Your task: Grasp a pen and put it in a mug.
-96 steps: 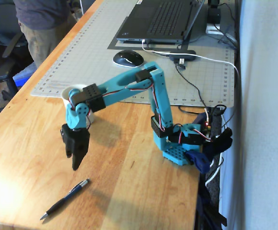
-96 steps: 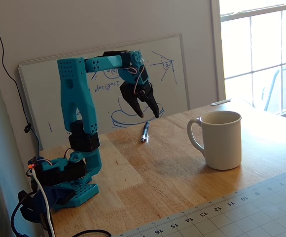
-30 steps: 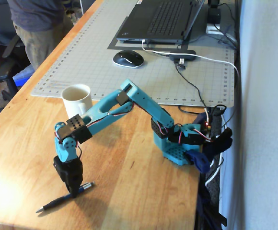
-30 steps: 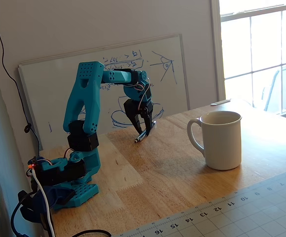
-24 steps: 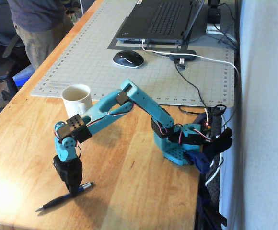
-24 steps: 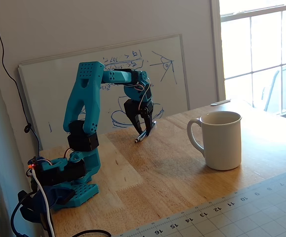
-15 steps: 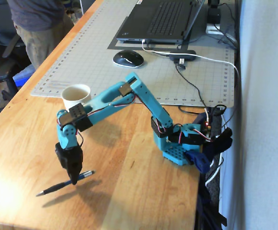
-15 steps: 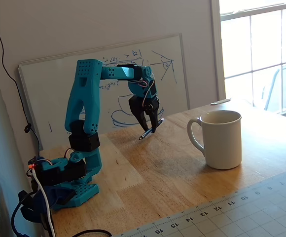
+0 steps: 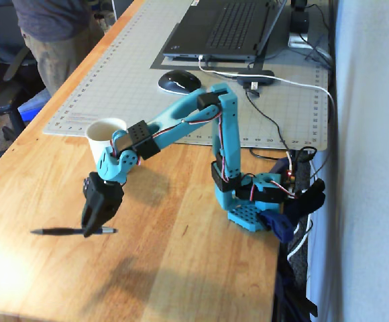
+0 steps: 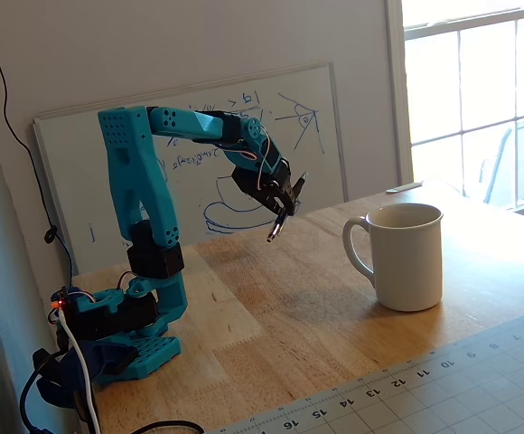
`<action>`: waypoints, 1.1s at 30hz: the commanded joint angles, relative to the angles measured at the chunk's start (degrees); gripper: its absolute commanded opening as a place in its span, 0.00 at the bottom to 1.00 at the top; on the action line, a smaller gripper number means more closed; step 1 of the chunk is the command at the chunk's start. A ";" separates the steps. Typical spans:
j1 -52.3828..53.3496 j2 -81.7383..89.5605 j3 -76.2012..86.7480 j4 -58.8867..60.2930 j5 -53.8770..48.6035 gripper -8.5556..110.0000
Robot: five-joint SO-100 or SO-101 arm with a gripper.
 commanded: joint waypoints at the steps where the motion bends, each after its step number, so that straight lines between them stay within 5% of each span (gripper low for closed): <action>1: 3.34 13.62 5.45 -13.27 -0.70 0.08; 19: 31.11 39.11 28.92 -51.24 -0.70 0.08; 33: 45.26 32.34 31.29 -53.88 -0.62 0.08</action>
